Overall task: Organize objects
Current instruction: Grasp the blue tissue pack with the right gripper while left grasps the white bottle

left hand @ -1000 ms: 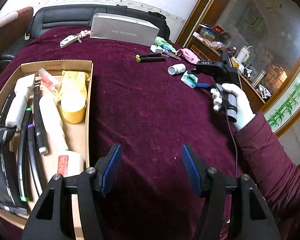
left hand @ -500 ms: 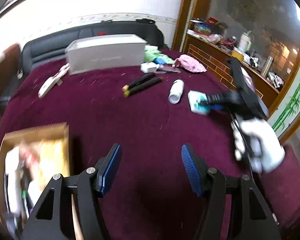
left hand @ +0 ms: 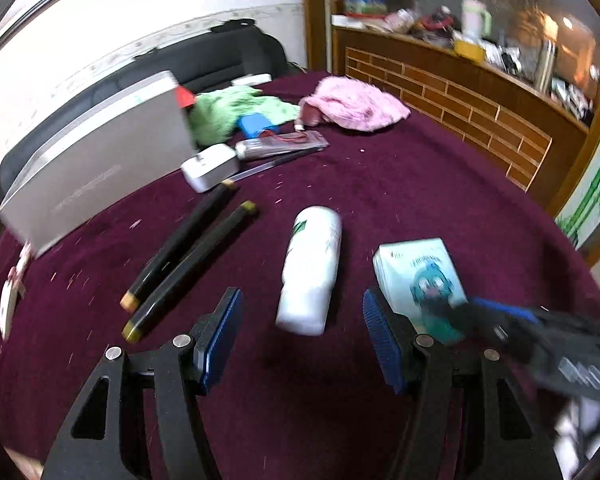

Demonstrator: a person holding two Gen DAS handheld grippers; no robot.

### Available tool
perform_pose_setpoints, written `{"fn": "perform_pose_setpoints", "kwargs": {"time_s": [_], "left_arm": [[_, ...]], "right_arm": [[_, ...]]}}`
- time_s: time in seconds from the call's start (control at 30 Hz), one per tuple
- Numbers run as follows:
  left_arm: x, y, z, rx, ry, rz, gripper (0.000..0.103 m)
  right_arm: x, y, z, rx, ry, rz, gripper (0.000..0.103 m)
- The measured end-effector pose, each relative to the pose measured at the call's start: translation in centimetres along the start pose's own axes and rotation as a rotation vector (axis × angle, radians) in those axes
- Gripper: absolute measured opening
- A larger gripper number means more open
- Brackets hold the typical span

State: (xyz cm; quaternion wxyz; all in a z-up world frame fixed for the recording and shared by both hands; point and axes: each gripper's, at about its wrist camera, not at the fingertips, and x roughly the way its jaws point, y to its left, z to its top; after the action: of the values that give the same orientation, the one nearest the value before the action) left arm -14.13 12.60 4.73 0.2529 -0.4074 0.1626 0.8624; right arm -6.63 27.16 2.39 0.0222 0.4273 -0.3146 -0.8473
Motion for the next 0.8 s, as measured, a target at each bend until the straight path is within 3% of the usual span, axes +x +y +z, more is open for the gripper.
{"fn": "perform_pose_setpoints", "kwargs": {"time_s": [0.1,0.2,0.27,0.3,0.6,0.8], "left_arm": [[2.6,-0.7,0.9,0.028,0.019,-0.009,0.056],[4.2,-0.7,1.1,-0.005,0.059,-0.025,0.053],[3.6,0.0,0.7,-0.051,0.051,-0.056,0.028],[3.2,0.4,0.5,-0.066,0.055,-0.072,0.028],[-7.2,4.1,-6.5,-0.240,-0.030,-0.162,0.028],[-14.4,4.8,-11.4,-0.301,-0.113,-0.185,0.028]], "right_arm": [[-0.1,0.2,0.0,0.005,-0.002,0.010,0.035],[-0.3,0.4,0.0,0.000,-0.020,0.017,0.040],[-0.4,0.4,0.0,-0.002,-0.027,0.018,0.046],[-0.4,0.3,0.0,-0.001,-0.032,0.017,0.050],[-0.1,1.7,-0.3,-0.094,-0.057,-0.045,0.061],[0.8,4.1,-0.3,-0.162,-0.046,-0.188,0.068]]}}
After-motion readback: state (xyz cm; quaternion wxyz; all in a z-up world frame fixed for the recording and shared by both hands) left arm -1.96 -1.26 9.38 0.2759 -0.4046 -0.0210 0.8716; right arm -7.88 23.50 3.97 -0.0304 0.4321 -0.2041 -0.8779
